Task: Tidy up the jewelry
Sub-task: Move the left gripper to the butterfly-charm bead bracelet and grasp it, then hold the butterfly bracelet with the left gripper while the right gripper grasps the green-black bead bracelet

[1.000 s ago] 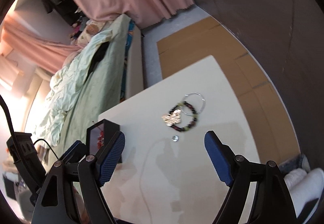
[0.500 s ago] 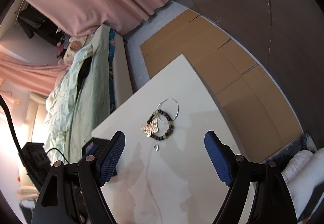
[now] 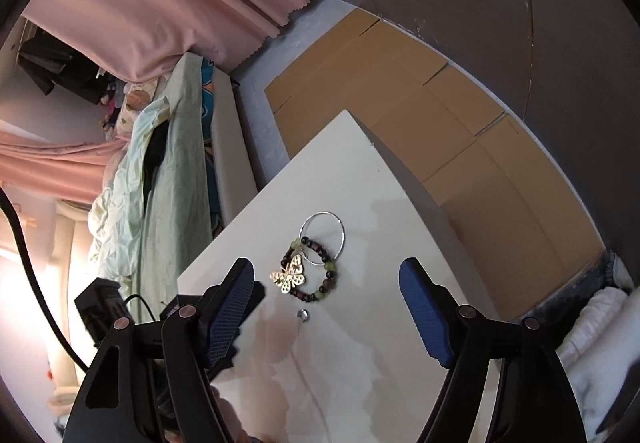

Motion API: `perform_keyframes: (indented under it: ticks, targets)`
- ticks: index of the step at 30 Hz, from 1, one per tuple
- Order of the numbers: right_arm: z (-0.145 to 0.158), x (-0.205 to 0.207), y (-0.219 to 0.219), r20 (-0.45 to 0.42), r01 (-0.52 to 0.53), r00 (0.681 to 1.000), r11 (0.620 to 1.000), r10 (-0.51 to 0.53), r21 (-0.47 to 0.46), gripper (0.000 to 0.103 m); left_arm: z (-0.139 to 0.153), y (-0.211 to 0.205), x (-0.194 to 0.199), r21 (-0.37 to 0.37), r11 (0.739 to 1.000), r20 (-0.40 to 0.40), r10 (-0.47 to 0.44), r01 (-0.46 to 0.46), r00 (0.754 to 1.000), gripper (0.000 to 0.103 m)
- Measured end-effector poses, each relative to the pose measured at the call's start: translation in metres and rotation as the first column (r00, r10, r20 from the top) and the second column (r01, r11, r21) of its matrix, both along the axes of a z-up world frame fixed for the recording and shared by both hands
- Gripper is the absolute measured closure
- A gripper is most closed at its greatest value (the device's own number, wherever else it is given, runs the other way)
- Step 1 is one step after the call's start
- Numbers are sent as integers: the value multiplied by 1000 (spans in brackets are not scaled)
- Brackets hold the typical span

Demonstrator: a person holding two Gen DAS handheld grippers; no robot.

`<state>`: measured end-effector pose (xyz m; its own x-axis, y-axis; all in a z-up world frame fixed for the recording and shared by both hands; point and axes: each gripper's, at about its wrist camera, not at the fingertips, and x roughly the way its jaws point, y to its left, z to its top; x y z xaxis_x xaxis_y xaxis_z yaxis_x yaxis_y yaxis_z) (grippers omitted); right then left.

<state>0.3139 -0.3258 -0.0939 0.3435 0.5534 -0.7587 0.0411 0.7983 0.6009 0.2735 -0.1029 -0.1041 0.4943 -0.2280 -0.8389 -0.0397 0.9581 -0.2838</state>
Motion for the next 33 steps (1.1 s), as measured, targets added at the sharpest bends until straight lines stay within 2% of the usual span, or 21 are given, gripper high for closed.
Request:
perform_keyframes:
  ticks: [5,10,14,15,16,19,20,21,27,31,33]
  targets:
    - [-5,8,-1,-17,9,1000,1000,-9,10,26,-11,-9,10,41,999,-20,-1,2,1000,48]
    - [-4,14,2,-17,8,1000,1000,-8,-5,26,-18,-20,16,113,993,-30,-14,17,999,48]
    - [-5,17,4,-21,8,1000,1000,-8,-14,26,-21,-27,17,154,987,-31,-37,41,999,63]
    - [-6,17,5,-21,6,1000,1000,-7,-19,26,-22,-28,17,159,986,-30,-44,48,999,64]
    - [-6,18,6,-21,4,1000,1000,-4,-22,26,-21,-28,16,158,986,-26,-49,52,998,70]
    - [-4,17,9,-16,-10,1000,1000,9,-29,26,-20,-25,13,135,989,-17,-59,61,998,71]
    - [-4,16,11,-15,-15,1000,999,14,-32,26,-18,-24,12,132,989,-12,-61,62,998,76]
    - [-4,16,12,-12,-20,1000,999,20,-34,26,-14,-23,10,124,990,-2,-64,64,998,91]
    - [-8,15,21,-12,-54,999,996,53,-66,27,6,-13,2,77,996,44,-53,49,998,90]
    - [-16,15,32,-27,-92,996,991,90,-95,47,18,-3,-2,52,998,70,-31,28,997,90]
    - [-21,14,38,-36,-109,994,987,105,-116,49,25,3,-8,44,999,85,-18,14,996,90]
